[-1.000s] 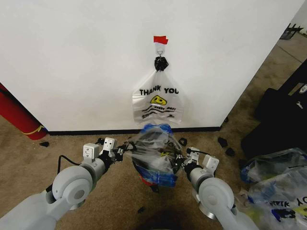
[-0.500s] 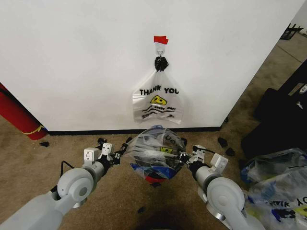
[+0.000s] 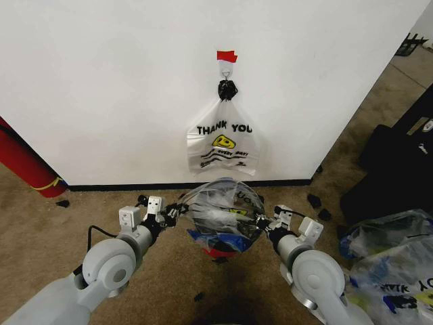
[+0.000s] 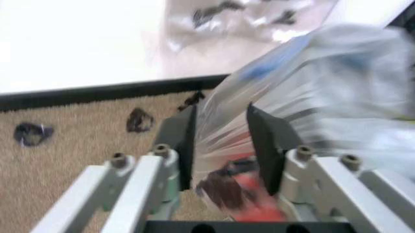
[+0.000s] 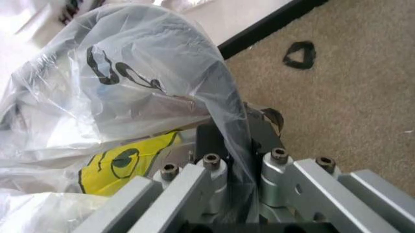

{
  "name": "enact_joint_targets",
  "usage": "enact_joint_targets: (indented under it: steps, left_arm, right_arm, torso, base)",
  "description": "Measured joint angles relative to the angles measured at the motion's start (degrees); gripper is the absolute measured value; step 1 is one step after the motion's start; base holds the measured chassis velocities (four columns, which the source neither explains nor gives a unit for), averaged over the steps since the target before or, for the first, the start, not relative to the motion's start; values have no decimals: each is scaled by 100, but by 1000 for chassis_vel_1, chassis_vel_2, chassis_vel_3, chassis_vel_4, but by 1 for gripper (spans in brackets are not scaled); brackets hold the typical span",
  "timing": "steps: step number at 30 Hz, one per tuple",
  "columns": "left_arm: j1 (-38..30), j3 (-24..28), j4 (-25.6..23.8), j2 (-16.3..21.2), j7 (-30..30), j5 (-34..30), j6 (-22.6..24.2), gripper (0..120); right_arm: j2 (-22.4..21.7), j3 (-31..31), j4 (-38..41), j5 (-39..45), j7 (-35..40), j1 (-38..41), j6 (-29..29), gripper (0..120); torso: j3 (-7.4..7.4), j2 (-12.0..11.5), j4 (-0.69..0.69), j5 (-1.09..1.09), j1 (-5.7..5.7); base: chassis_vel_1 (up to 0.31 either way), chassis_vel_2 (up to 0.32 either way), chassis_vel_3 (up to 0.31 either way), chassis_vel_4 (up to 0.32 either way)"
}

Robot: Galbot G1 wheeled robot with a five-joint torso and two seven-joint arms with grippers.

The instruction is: Pick up the garbage bag from the wall and place it over the trash bin.

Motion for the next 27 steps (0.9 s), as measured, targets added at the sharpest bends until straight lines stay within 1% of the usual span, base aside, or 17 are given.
enact_joint_targets:
  steps: [1, 2, 3, 4, 6, 7, 8, 9, 11, 12, 14, 15, 17, 20, 21, 24, 27]
  left_arm:
    - [43, -86, -99, 38, -4, 24, -29, 45]
    - [52, -112, -132, 50, -4, 30, -38, 46]
    - [58, -165, -226, 86, -2, 41, -70, 51]
    - [59, -176, -269, 102, 2, 53, -88, 53]
    - [211, -186, -605, 230, 180, 275, -182, 65]
    - [302, -164, -734, 272, 286, 401, -215, 68]
    - [302, -164, -734, 272, 286, 401, -215, 68]
    - [438, -81, -909, 348, 463, 660, -281, 73]
    - [564, 46, -1046, 434, 695, 1043, -342, 80]
    - [619, 169, -1105, 503, 951, 1442, -418, 86]
    - [634, 342, -1094, 641, 1439, 2178, -598, 93]
    - [634, 342, -1094, 641, 1439, 2178, -598, 93]
    - [621, 494, -1043, 772, 1847, 2667, -686, 99]
    - [546, 715, -991, 939, 2222, 3152, -726, 95]
    - [546, 715, -991, 939, 2222, 3152, -726, 95]
    - [394, 942, -910, 984, 2363, 3422, -750, 92]
    - [300, 1122, -765, 958, 2414, 3677, -790, 85]
  right_arm:
    - [10, 19, -19, 5, 24, 29, 0, 1]
    - [16, 28, -25, 7, 33, 38, 0, 1]
    - [37, 62, -38, 11, 70, 54, 0, 1]
    - [45, 77, -45, 13, 90, 58, -1, 1]
    - [71, 142, -87, 22, 167, 77, -6, 1]
    - [72, 156, -100, 24, 176, 80, -7, 1]
    - [72, 156, -100, 24, 176, 80, -7, 1]
    - [71, 163, -122, 28, 182, 87, -8, 1]
    - [66, 166, -144, 30, 192, 93, -10, 1]
    - [63, 168, -159, 32, 199, 104, -12, 1]
    - [57, 172, -167, 35, 205, 116, -13, 1]
    - [57, 172, -167, 35, 205, 116, -13, 1]
    - [44, 172, -167, 36, 205, 117, -13, 1]
    - [16, 169, -162, 36, 209, 110, -16, 1]
    - [16, 169, -162, 36, 209, 110, -16, 1]
    - [10, 157, -147, 35, 213, 109, -19, 1]
    - [10, 87, -146, 34, 218, 159, -24, 1]
  torso:
    - [0, 0, 1, -1, 0]
    - [0, 0, 2, -2, 0]
    - [0, 0, 3, -1, 0]
    - [0, 0, 2, -1, 0]
    - [0, 0, -1, 0, 0]
    - [0, 0, 0, 0, 0]
    - [0, 0, 0, 0, 0]
    - [-1, 0, 1, -1, 0]
    - [0, 0, 3, -1, 0]
    - [0, 0, 3, -2, 0]
    - [0, 0, 1, -2, 0]
    - [0, 0, 1, -2, 0]
    - [0, 0, 1, -2, 0]
    - [0, 0, 1, -1, 0]
    - [0, 0, 1, -1, 0]
    - [0, 0, 0, -1, 0]
    - [0, 0, 1, -1, 0]
  base:
    - [0, 0, 0, 0]
    - [0, 0, 0, 0]
    - [0, 0, 0, 0]
    - [0, 0, 0, 0]
    - [0, 0, 0, 0]
    - [0, 0, 0, 0]
    - [0, 0, 0, 0]
    - [0, 0, 0, 0]
    - [0, 0, 0, 0]
    - [0, 0, 0, 0]
    - [0, 0, 0, 0]
    - [0, 0, 0, 0]
    - [0, 0, 0, 0]
    - [0, 0, 0, 0]
    - [0, 0, 0, 0]
    - [0, 0, 0, 0]
    - [0, 0, 0, 0]
